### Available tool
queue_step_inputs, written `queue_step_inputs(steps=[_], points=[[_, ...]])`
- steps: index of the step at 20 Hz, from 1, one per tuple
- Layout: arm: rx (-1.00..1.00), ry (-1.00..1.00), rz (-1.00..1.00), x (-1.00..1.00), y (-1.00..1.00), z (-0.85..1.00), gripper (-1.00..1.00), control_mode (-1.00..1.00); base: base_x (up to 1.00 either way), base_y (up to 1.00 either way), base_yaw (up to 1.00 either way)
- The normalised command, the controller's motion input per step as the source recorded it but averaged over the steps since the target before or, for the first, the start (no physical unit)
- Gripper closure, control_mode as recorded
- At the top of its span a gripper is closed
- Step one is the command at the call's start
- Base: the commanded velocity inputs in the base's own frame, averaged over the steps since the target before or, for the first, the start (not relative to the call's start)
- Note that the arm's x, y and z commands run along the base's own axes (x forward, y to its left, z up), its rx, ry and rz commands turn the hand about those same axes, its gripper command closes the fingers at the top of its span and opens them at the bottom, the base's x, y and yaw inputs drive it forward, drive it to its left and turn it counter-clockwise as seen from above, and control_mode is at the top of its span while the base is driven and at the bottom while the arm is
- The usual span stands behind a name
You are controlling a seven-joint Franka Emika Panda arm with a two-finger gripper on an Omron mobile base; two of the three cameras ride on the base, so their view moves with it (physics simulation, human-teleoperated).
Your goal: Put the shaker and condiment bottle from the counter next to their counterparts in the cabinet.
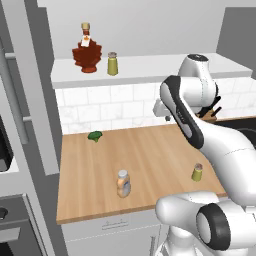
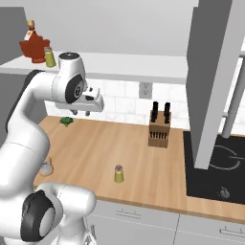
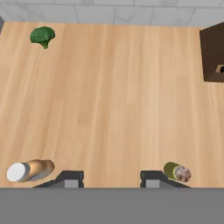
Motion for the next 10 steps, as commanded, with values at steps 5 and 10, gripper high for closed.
queue_step_inputs(steps=[5, 10], points=[[-0.01, 0.0, 0.02, 0.0, 0.0, -0.09, -1.0, -1.0, 0.0, 0.0, 0.0], [0.0, -0.09, 0.11, -0.01, -0.01, -0.14, -1.0, -1.0, 0.0, 0.0, 0.0]])
